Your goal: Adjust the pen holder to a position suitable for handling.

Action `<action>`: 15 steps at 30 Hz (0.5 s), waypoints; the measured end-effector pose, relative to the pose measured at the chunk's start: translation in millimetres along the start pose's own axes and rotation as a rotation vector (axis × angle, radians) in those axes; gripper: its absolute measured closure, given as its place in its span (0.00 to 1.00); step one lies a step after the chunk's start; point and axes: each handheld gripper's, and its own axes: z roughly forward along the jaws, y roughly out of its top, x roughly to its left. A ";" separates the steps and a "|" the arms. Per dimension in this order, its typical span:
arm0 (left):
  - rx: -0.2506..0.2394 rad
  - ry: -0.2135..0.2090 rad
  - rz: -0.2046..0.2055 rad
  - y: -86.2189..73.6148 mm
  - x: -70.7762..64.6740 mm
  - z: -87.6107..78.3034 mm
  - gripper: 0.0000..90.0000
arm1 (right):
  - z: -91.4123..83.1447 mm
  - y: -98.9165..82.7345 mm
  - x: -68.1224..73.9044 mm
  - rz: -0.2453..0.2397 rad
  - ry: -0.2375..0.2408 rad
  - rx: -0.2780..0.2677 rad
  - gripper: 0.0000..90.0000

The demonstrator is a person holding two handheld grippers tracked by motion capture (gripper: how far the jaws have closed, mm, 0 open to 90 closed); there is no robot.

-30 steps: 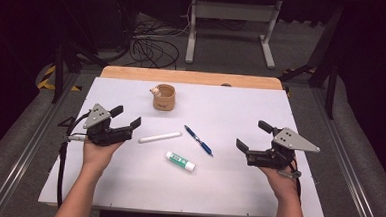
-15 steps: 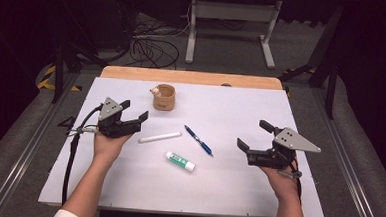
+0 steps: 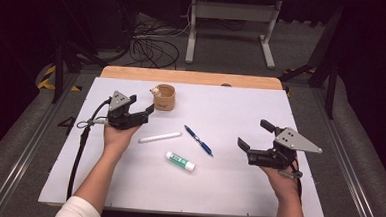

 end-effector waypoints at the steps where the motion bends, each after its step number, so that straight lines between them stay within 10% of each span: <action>1: -0.002 0.005 -0.012 -0.1 1.3 1.3 0.24 | 0.0 0.0 0.0 0.000 0.000 0.000 0.05; 15: 0.039 0.064 -0.004 8.6 11.1 28.7 0.24 | 0.1 -0.2 -0.4 0.002 0.002 -0.001 0.05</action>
